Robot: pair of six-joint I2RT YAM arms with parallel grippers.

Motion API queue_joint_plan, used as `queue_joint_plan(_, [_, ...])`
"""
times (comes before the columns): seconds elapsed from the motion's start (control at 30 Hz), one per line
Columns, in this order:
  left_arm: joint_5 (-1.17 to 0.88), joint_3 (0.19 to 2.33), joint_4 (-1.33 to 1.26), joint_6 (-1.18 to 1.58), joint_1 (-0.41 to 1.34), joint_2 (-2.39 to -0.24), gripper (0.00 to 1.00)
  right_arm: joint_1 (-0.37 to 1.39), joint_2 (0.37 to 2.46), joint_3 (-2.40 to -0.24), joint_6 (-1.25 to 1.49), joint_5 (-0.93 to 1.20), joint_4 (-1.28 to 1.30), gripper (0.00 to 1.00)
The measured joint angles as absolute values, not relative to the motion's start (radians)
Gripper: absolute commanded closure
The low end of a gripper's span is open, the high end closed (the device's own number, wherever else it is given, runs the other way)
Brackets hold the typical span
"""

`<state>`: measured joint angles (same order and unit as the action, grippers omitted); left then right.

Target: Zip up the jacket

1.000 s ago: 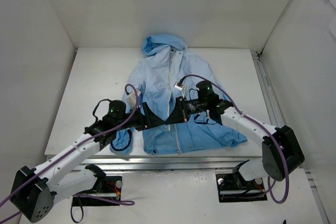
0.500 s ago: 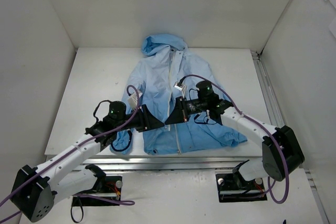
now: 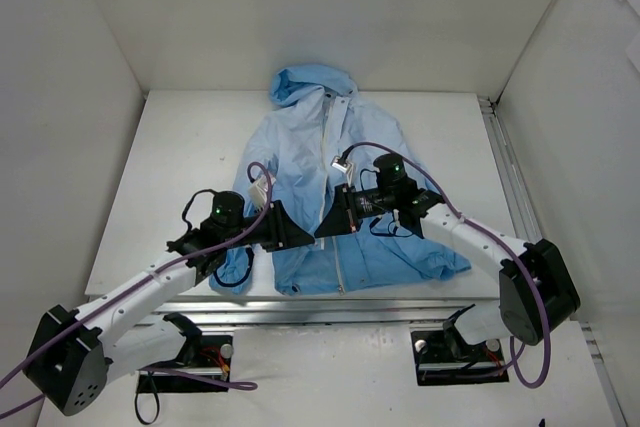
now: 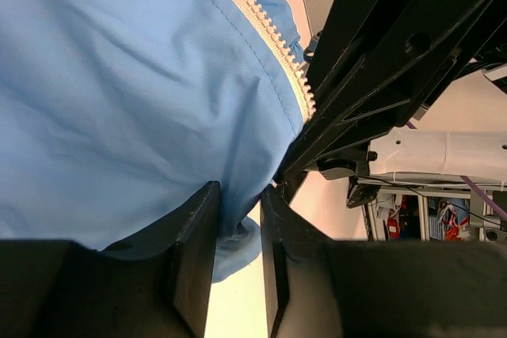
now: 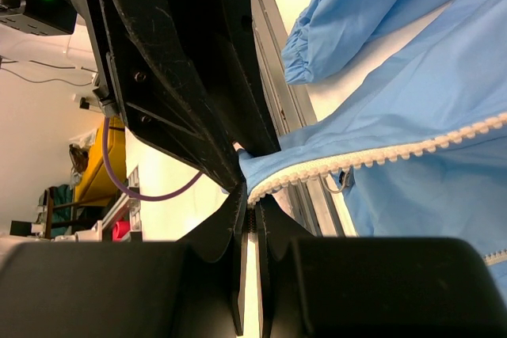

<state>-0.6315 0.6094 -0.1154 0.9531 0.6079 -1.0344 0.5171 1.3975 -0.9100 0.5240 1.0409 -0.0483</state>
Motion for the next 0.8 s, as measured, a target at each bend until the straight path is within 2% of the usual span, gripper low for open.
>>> queue_joint_plan(0.1, [-0.633,0.609,-0.118,0.949,0.608,-1.035,0.86,0.517,1.398,-0.910,0.524,1.041,-0.048,1.00])
queue_joint_plan(0.2, [-0.634,0.609,-0.121,0.944,0.608,-1.035,1.00,0.517,1.398,-0.910,0.524,1.041,-0.048,1.00])
queue_joint_plan(0.37, [-0.635,0.609,-0.126,0.937,0.608,-1.034,1.00,0.517,1.398,-0.910,0.524,1.034,-0.047,0.98])
queue_joint_plan(0.5, [-0.625,0.609,-0.121,0.920,0.608,-1.032,1.00,0.517,1.398,-0.910,0.518,0.992,-0.028,0.87])
queue_joint_plan(0.53, [-0.622,0.608,-0.118,0.918,0.608,-1.032,1.00,0.517,1.397,-0.910,0.514,0.976,-0.017,0.72])
queue_joint_plan(0.63, [-0.610,0.596,-0.115,0.910,0.608,-1.026,1.00,0.517,1.386,-0.903,0.500,0.915,0.025,0.54])
queue_joint_plan(0.73, [-0.590,0.580,-0.104,0.897,0.608,-1.022,1.00,0.517,1.349,-0.895,0.480,0.820,0.093,0.46])
queue_joint_plan(0.8, [-0.571,0.568,-0.093,0.891,0.608,-1.021,1.00,0.517,1.321,-0.893,0.467,0.756,0.136,0.45])
